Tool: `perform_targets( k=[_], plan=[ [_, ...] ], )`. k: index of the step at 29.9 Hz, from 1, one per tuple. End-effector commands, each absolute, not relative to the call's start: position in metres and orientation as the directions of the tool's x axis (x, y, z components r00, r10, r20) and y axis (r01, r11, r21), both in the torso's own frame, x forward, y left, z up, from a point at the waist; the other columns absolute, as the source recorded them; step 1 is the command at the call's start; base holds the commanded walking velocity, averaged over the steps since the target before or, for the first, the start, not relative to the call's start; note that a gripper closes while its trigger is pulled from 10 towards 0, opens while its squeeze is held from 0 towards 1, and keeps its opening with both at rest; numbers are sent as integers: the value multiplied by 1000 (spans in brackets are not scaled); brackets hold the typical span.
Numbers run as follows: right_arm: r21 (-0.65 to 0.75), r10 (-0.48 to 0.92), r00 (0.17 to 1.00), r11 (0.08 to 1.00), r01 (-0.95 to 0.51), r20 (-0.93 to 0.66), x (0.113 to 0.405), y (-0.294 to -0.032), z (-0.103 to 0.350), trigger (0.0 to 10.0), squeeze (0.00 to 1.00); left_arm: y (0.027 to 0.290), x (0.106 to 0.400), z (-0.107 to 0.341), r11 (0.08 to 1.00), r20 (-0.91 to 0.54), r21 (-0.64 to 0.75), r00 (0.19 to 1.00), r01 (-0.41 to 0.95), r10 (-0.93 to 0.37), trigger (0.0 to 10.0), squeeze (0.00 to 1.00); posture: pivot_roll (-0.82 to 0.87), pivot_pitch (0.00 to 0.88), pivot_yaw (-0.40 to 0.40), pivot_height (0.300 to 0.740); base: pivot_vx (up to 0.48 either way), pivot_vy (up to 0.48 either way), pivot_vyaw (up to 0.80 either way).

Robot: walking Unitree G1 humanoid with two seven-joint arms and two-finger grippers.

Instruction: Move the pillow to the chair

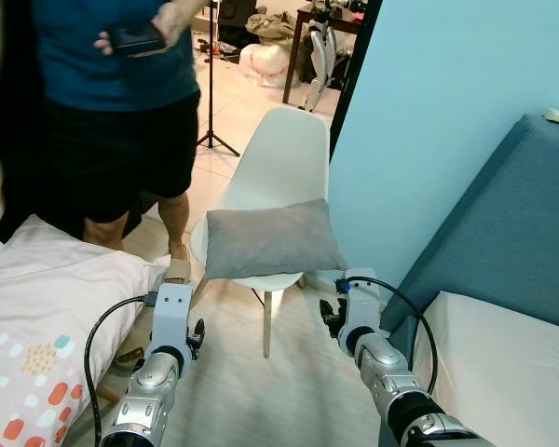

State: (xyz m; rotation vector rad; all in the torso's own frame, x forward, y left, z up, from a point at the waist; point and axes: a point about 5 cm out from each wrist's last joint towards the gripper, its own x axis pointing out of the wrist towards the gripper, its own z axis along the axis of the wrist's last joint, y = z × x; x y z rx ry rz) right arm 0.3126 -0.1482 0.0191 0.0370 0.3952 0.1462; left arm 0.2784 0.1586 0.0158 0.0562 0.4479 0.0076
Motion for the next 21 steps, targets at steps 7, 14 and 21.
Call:
perform_targets(
  k=[7, 14, 21],
  plan=[
    [85, 109, 916, 993, -82, -387, 311, -155, 17, 10000, 0, 159, 280, 19, 997, -424, 78, 905, 20, 15, 10000, 0, 29, 0, -96, 740, 0, 0, 0],
    [91, 94, 918, 994, -64, -384, 310, -158, 17, 10000, 0, 158, 285, 21, 995, -420, 86, 907, 39, 1, 10000, 0, 23, 0, -83, 740, 0, 0, -686],
    [91, 85, 918, 994, -53, -388, 309, -160, 16, 10000, 0, 156, 287, 22, 995, -418, 85, 908, 46, -7, 10000, 0, 20, 0, -81, 740, 0, 0, -280]
  ],
)
